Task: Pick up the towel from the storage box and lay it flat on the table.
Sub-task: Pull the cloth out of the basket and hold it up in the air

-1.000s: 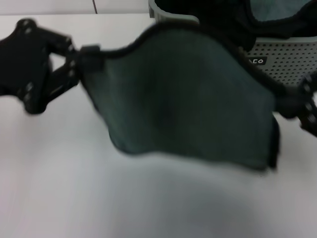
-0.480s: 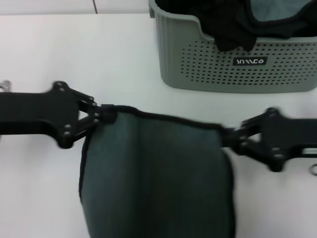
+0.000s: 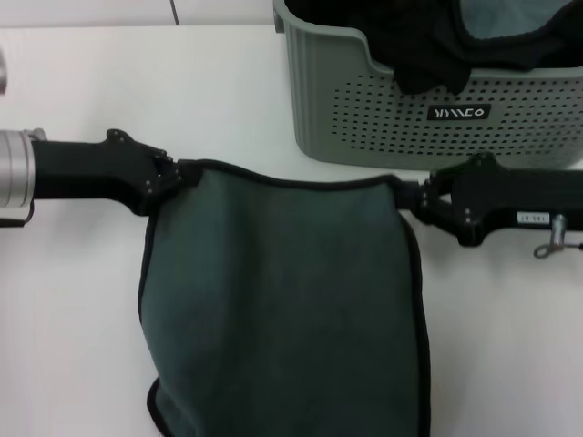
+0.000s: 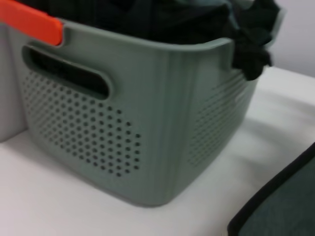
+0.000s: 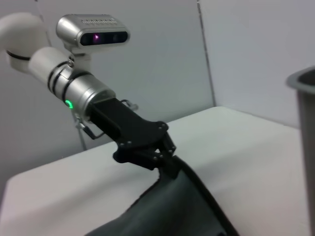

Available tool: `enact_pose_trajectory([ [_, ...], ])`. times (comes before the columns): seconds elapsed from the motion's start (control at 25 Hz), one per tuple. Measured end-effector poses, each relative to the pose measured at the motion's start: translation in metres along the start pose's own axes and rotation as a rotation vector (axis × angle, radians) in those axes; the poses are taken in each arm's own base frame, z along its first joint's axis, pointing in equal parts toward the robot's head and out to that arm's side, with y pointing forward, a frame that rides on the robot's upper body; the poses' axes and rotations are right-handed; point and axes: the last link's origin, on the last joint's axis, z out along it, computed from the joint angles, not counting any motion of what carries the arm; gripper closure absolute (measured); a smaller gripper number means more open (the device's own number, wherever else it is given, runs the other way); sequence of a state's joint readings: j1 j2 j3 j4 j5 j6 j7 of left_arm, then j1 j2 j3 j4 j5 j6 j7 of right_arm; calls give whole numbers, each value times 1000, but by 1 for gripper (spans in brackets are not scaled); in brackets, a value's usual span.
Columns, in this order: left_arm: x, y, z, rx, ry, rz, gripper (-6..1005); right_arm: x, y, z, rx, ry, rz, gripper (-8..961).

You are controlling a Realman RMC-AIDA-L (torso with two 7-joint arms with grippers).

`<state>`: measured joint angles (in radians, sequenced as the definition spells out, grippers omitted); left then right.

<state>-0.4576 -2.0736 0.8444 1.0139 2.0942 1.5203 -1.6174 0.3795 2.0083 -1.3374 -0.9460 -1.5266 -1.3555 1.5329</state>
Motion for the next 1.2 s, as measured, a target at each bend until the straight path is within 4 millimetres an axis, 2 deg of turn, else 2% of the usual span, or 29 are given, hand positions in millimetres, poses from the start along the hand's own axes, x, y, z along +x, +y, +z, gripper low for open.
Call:
enact_pose_trajectory([
  [0.4,10,-18,11,87,-29,-3,977,-8,-24,13,74,136,-42,873],
  [1.2,8,-20,18,105,-25,-13,976,-21,-32,15,123,111,-77,857],
])
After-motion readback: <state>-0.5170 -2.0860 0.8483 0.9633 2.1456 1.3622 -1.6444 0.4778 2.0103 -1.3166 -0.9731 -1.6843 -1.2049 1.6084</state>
